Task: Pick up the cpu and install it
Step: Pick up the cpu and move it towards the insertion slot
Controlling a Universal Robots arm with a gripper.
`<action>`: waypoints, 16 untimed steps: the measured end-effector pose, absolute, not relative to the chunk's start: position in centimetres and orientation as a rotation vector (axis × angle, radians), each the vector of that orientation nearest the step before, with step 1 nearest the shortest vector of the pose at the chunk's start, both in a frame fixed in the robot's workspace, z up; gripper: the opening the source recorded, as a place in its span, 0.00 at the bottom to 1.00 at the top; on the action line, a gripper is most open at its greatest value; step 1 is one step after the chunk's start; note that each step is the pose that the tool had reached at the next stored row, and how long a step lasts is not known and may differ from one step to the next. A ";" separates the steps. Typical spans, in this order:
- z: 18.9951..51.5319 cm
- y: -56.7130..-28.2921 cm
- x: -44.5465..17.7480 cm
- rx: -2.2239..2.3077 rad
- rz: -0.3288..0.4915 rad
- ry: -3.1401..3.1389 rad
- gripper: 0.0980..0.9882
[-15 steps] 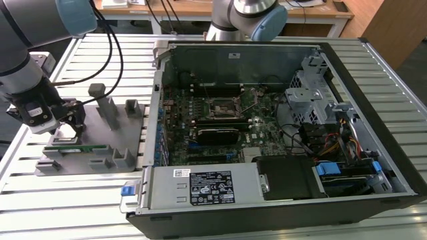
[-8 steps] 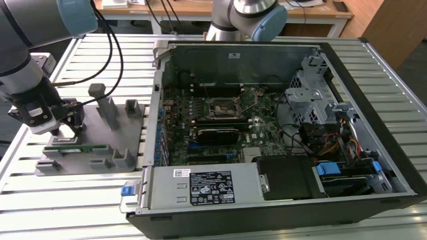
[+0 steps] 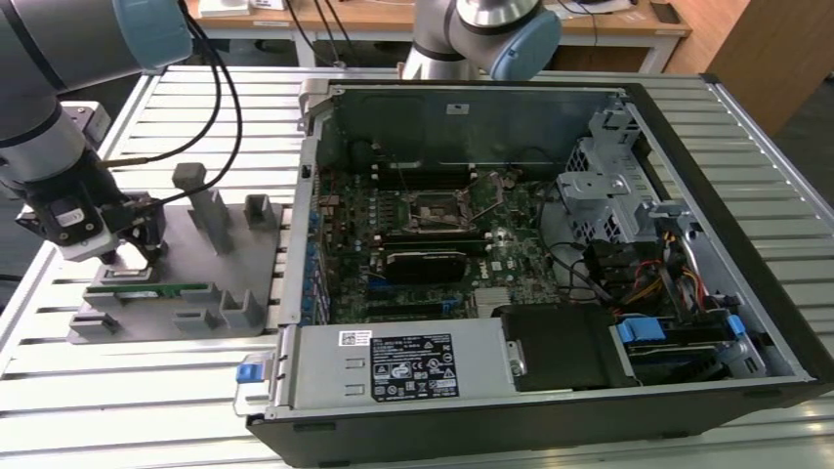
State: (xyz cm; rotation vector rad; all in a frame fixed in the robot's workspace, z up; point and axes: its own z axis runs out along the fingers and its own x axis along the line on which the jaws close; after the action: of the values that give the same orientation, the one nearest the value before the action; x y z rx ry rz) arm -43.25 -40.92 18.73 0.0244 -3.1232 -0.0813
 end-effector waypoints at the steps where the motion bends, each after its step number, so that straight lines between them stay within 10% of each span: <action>1: 18.7 -40.9 -43.3 0.024 -0.081 -3.123 0.53; 11: 18.8 -40.9 -43.5 0.026 -0.081 -3.125 0.61; 16: 18.7 -41.0 -43.5 0.026 -0.081 -3.125 0.48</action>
State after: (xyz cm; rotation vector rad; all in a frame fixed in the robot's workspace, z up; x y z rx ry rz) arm -43.48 -40.96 18.73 0.0264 -3.1246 -0.0810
